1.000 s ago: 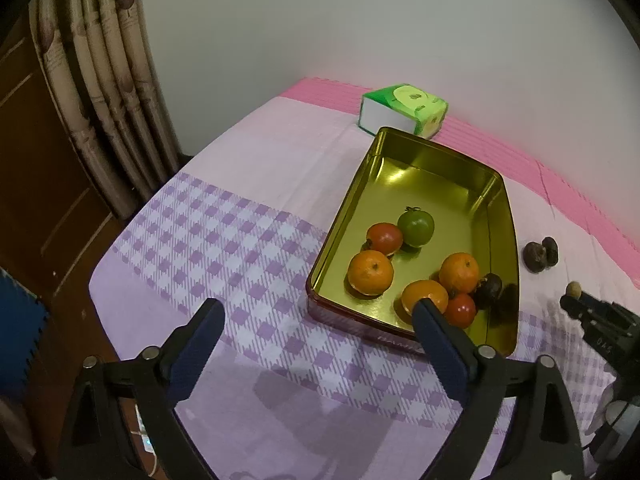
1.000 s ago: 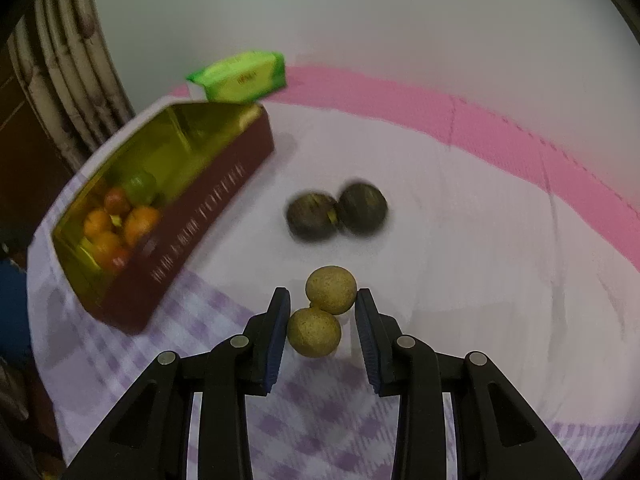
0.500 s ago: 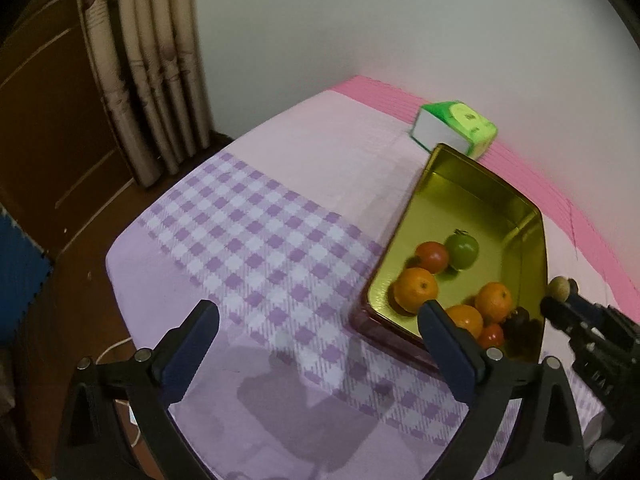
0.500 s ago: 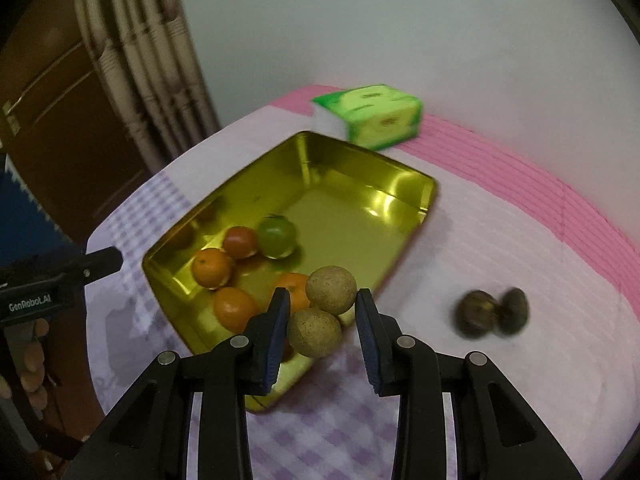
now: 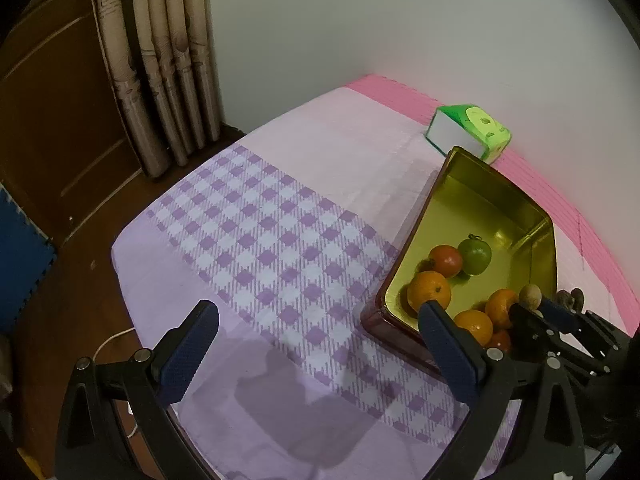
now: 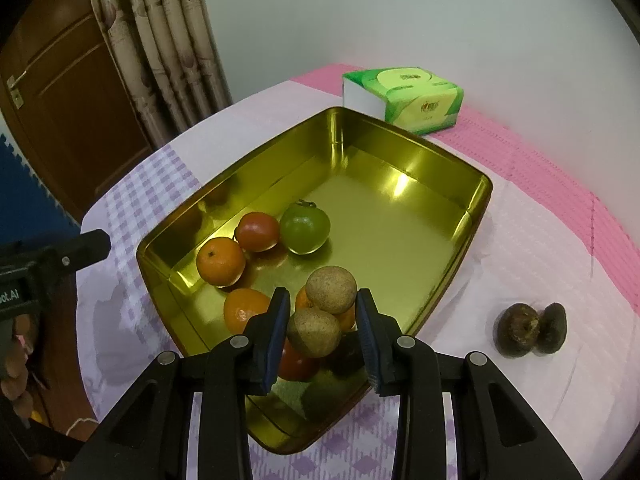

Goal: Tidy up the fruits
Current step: 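Carry the two tan fruits into the tin and open the right gripper, then withdraw the right gripper from the tin back over the sheet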

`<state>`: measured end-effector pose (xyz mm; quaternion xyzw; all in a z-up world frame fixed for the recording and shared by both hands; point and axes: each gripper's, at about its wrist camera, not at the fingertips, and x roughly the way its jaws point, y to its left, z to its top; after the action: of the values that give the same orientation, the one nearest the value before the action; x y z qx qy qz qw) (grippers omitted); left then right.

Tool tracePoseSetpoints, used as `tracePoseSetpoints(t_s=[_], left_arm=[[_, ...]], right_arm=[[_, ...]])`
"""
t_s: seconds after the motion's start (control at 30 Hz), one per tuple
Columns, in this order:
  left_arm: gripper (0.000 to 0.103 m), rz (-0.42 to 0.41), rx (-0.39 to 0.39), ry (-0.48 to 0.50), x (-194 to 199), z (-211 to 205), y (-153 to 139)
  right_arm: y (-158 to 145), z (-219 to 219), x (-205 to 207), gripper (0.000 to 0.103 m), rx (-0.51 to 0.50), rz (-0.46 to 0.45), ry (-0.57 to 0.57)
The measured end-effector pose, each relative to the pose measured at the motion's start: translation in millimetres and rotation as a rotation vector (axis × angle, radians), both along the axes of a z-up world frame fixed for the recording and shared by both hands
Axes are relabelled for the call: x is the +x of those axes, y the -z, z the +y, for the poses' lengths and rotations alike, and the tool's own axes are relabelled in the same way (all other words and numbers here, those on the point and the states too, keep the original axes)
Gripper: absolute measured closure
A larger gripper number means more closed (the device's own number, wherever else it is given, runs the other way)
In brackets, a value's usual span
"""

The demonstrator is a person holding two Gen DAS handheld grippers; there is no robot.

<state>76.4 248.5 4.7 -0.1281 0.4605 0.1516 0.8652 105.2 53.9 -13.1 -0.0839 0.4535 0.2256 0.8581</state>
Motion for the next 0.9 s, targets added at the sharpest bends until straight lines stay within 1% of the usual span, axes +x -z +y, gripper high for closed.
tracePoseSetpoints(t_s=[0.17, 0.47, 0.57, 0.63, 0.7, 0.73, 0.83, 0.9], left_arm=[[0.004, 0.004, -0.008, 0.002, 0, 2, 1], [0.004, 0.009, -0.005, 0.003, 0, 1, 2], [0.004, 0.011, -0.001, 0.008, 0, 0, 3], [0.004, 0.010, -0.001, 0.009, 0, 0, 3], [0.004, 0.010, 0.003, 0.011, 0, -1, 3], [0.004, 0.010, 0.003, 0.014, 1, -2, 3], [0.004, 0.009, 0.016, 0.024, 1, -5, 3], [0.004, 0.003, 0.025, 0.040, 1, -9, 2]], right_arm=[[7, 0, 2, 0.068, 0.000, 0.016, 0.001], [7, 0, 1, 0.067, 0.001, 0.012, 0.006], [6, -1, 0, 0.061, 0.007, 0.008, 0.008], [1, -5, -1, 0.053, 0.021, -0.004, 0.019], [-5, -11, -2, 0.049, 0.043, -0.021, 0.029], [-8, -15, -2, 0.046, 0.053, -0.031, 0.034], [-20, -33, -3, 0.034, 0.067, -0.073, 0.072], [-26, -55, -3, 0.030, 0.074, -0.096, 0.117]])
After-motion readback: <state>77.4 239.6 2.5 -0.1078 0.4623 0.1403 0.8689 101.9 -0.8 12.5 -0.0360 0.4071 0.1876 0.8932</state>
